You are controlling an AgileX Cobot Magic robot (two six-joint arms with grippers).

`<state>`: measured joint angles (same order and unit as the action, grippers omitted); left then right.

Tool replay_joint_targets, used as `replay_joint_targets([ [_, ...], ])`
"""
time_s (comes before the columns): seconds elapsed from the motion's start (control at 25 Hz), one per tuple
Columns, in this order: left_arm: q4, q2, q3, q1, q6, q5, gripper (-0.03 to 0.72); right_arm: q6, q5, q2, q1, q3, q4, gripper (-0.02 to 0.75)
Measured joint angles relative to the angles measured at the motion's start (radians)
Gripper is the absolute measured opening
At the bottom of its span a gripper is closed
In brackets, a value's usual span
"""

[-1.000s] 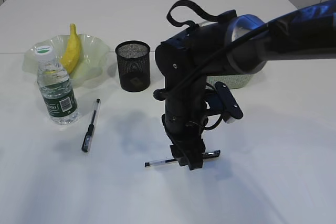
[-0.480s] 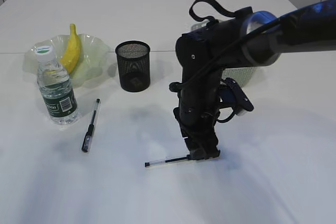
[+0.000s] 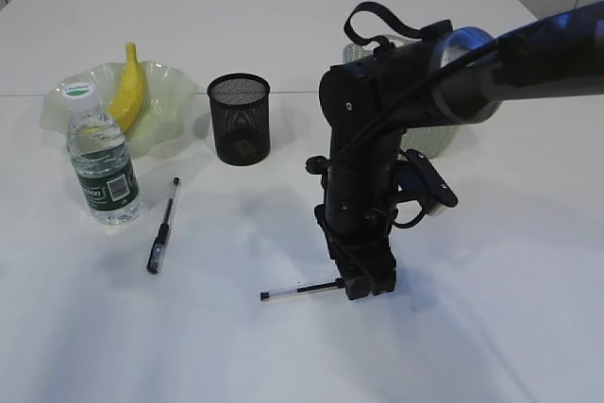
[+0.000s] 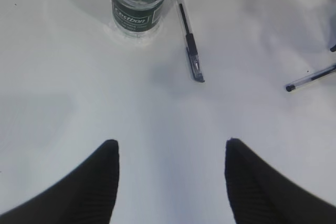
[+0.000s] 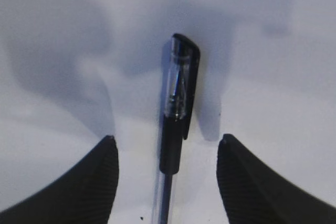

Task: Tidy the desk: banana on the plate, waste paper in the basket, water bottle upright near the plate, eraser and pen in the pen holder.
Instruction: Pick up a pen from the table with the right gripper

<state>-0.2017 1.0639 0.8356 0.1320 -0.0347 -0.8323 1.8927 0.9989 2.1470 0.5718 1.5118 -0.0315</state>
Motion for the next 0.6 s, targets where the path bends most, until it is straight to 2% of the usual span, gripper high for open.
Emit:
replay_joint_targets([
  [0.6,0.0,0.0,0.0,0.0,0.0,0.01,0.454,-0.014,-0.001,0.033,0.0,0.004,-0.008,0.445],
])
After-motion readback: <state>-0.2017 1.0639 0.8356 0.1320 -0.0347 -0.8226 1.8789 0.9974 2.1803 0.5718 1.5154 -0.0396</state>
